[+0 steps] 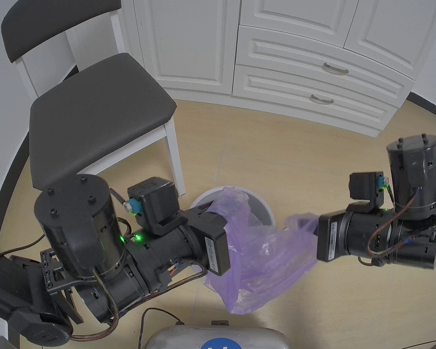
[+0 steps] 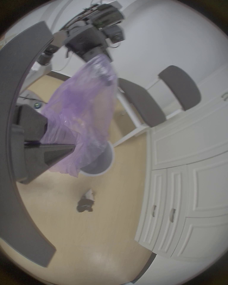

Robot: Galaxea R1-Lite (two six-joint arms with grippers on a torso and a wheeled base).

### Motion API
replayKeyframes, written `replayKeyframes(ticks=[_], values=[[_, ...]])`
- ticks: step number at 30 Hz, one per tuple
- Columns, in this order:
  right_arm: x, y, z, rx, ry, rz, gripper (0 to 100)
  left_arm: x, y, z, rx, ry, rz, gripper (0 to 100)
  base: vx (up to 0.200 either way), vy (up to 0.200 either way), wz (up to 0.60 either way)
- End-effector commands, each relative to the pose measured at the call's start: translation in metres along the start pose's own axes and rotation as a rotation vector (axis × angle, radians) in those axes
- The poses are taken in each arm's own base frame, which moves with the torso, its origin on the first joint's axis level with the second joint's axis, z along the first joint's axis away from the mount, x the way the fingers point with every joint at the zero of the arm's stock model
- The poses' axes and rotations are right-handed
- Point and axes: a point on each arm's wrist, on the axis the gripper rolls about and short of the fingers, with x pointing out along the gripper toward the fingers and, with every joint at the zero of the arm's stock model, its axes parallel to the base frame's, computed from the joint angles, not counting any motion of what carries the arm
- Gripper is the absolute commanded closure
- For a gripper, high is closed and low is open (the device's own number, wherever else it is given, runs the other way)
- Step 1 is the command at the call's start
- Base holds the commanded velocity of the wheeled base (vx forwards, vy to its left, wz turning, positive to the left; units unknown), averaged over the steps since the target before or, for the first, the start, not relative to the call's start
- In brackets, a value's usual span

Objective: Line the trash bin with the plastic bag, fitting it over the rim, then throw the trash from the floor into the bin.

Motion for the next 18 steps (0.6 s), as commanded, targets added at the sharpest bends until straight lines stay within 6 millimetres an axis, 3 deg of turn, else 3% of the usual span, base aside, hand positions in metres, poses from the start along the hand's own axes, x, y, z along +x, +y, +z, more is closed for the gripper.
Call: replayKeyframes(ticks=[1,6,9,16,18], values=[[0.027,0.001,0.003,0.043,-0.013,-0.053,100,0.020,0.017,-0.003,-0.041,0.001,0.058,100,0.000,0.000,0.00],[0.032,0.005,0.022,0.160,0.081,-0.084,100,0.033,0.025,0.000,-0.073,-0.008,0.089,100,0.000,0.000,0.00],[0.030,0.005,0.038,0.250,0.179,-0.089,100,0.042,0.026,0.009,-0.175,0.020,0.106,100,0.000,0.000,0.00],[0.040,-0.004,0.037,0.260,0.223,-0.104,100,0.051,0.024,0.021,-0.320,0.095,0.116,100,0.000,0.000,0.00],[0.051,-0.005,0.034,0.260,0.238,-0.117,100,0.054,0.029,0.021,-0.331,0.098,0.123,100,0.000,0.000,0.00]])
